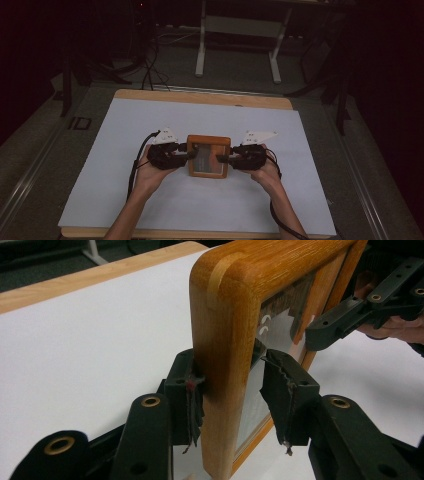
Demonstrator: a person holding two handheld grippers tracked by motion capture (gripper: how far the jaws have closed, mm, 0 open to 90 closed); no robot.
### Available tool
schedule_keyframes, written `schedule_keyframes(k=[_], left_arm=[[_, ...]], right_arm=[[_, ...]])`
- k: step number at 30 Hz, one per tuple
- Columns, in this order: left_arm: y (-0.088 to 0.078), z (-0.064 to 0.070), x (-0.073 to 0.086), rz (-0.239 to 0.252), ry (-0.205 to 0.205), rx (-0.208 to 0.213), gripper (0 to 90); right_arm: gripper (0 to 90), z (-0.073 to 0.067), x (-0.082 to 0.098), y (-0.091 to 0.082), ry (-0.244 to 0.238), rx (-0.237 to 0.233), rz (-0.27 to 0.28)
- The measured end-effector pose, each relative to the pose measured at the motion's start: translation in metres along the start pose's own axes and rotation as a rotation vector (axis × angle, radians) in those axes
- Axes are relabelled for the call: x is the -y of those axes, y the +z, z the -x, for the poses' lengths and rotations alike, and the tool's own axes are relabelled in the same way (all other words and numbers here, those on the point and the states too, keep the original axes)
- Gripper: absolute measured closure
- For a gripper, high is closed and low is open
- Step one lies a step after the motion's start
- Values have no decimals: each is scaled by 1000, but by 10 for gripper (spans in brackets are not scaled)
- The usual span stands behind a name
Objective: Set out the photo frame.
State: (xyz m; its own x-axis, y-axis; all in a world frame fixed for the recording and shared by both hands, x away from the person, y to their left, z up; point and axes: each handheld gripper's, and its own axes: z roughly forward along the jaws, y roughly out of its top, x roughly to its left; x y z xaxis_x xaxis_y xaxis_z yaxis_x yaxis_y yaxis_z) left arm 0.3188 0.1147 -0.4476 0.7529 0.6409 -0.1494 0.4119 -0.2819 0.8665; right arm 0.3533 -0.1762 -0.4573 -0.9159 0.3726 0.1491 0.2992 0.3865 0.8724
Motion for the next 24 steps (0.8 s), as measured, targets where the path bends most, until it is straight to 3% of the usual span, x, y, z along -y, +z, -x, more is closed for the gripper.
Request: schedule_keyframes(k=[16,24], left_arm=[[5,-2,7,-27,-30,-36,593],[6,-1,8,-25,-31,-42,604]], right_arm=[[612,9,12,14,52,-33,10],[601,13,16,16,54,-37,20]])
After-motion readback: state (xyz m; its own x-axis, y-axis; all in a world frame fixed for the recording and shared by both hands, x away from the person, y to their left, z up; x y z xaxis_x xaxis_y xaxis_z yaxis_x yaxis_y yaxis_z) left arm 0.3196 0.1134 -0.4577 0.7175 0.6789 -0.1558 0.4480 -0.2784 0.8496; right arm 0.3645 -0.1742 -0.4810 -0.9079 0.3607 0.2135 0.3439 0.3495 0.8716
